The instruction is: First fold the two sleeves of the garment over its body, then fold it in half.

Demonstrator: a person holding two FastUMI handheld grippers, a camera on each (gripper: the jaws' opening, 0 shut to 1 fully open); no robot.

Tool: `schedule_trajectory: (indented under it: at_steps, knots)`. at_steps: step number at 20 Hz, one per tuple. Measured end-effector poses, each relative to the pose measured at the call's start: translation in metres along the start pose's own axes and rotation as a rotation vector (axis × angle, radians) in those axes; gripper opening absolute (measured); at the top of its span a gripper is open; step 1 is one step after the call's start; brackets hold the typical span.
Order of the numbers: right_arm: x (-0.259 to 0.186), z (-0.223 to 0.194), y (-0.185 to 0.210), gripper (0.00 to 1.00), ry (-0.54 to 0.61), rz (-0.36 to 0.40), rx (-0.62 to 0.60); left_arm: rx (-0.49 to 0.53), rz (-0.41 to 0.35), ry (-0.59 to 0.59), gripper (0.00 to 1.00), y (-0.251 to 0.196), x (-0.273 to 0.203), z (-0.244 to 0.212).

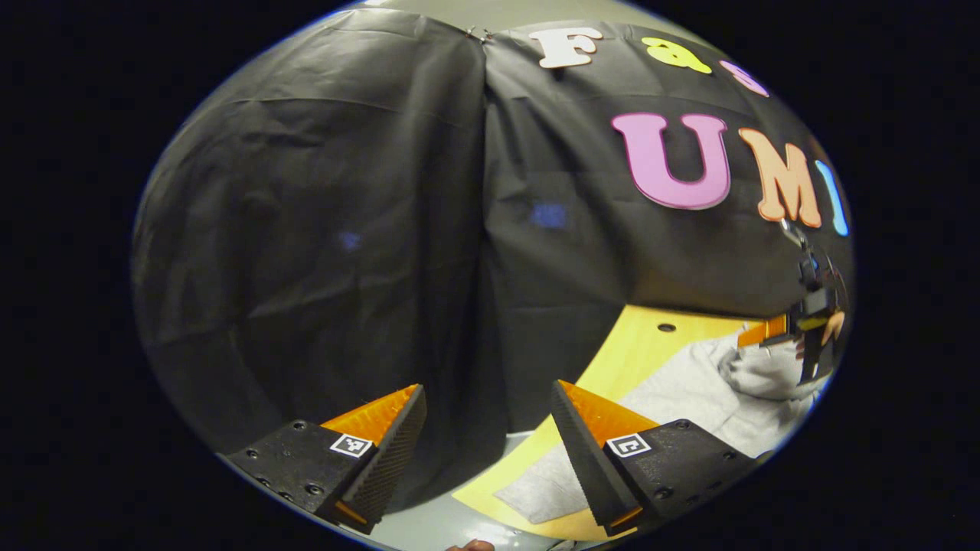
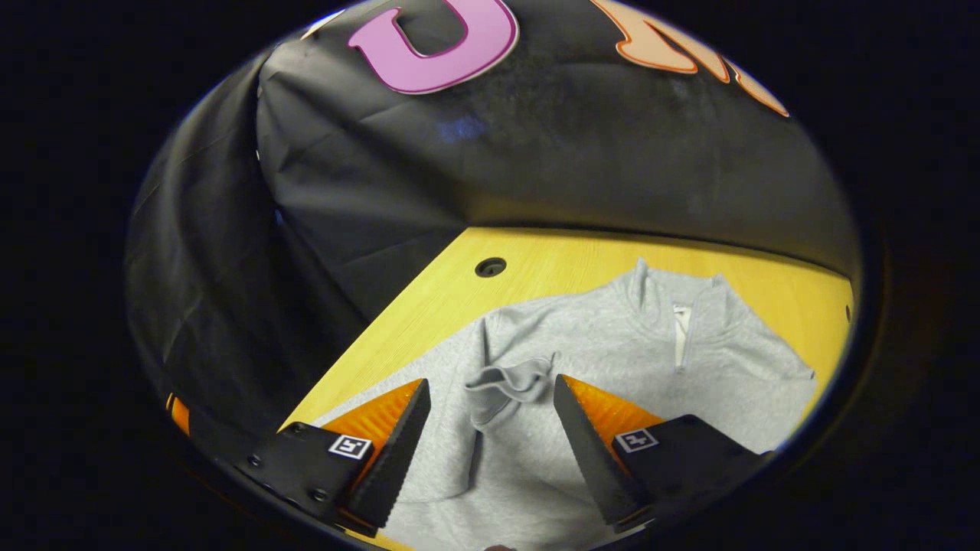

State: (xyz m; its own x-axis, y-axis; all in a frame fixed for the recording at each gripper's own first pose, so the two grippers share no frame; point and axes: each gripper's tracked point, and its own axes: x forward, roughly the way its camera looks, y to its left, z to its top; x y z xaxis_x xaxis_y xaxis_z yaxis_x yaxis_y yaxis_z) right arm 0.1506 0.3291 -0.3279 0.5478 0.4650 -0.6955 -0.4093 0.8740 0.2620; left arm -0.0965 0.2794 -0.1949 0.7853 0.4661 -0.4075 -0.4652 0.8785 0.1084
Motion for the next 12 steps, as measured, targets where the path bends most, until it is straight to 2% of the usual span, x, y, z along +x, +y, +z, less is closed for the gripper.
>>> schedule_trajectory:
  at_steps: [3, 6, 12]
  knots:
    - [-0.02, 0.02, -0.014, 0.96, -0.093, -0.032, -0.016, 0.001, -0.049, 0.086, 0.95, -0.018, 0.005, -0.036]
    - [-0.05, 0.025, -0.03, 0.99, -0.136, -0.055, -0.031, -0.025, -0.065, 0.179, 0.95, -0.027, 0.012, -0.079]
    - [-0.091, 0.003, -0.079, 0.99, -0.124, -0.128, -0.084, -0.082, -0.079, 0.343, 0.95, -0.042, 0.023, -0.136]
